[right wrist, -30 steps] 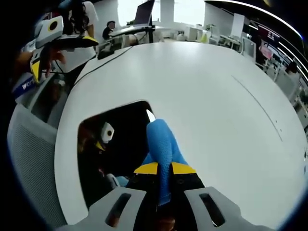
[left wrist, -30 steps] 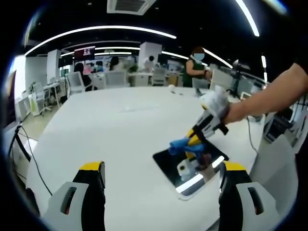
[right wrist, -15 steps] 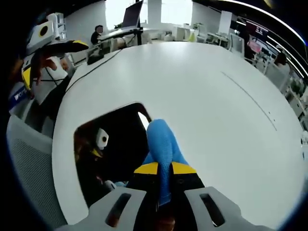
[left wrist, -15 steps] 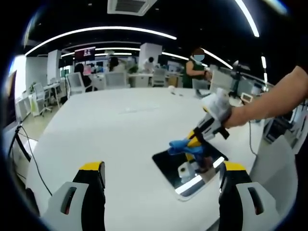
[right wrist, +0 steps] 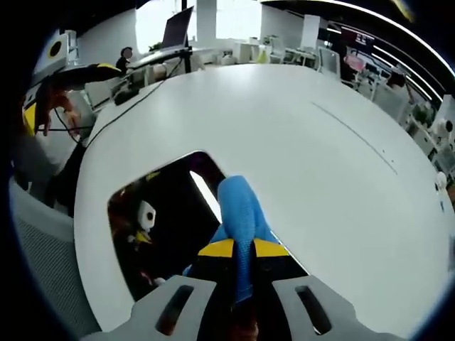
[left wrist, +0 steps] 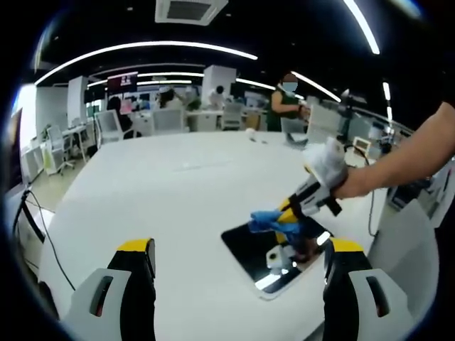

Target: Wipe the mirror surface with the cleaning cloth until all visible marks leave the cleaned area.

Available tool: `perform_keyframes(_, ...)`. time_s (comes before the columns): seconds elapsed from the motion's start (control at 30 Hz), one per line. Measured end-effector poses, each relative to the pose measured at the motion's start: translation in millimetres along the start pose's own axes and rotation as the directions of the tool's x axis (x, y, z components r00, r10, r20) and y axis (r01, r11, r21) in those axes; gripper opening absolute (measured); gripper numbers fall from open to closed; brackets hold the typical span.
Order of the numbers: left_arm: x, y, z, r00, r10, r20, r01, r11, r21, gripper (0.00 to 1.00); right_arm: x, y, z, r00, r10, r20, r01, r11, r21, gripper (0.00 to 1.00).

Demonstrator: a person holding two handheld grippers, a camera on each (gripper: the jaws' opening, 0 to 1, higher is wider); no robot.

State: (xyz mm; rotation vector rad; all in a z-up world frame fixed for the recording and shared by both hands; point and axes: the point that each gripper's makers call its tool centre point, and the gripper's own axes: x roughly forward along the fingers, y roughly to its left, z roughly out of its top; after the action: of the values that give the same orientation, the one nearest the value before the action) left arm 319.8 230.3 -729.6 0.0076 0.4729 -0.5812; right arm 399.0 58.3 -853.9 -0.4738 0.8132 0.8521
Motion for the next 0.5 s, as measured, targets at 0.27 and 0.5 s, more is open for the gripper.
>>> perform_keyframes(0.27,-3,-0.4,1.0,1.000,0.001,0.003,-0.001,1.000,0.005,1.00,-5,4,-5.9,1.000,-0.028,0.014,0.027,0.999,0.041,0.02)
perform_keyframes(0.5,-3,-5.0,0.4,1.000,-0.002,0.002,0.002,1.000,0.010,1.00,-10,11,-11.6,0.999,-0.043,0.018,0.042,0.997,0.062,0.02)
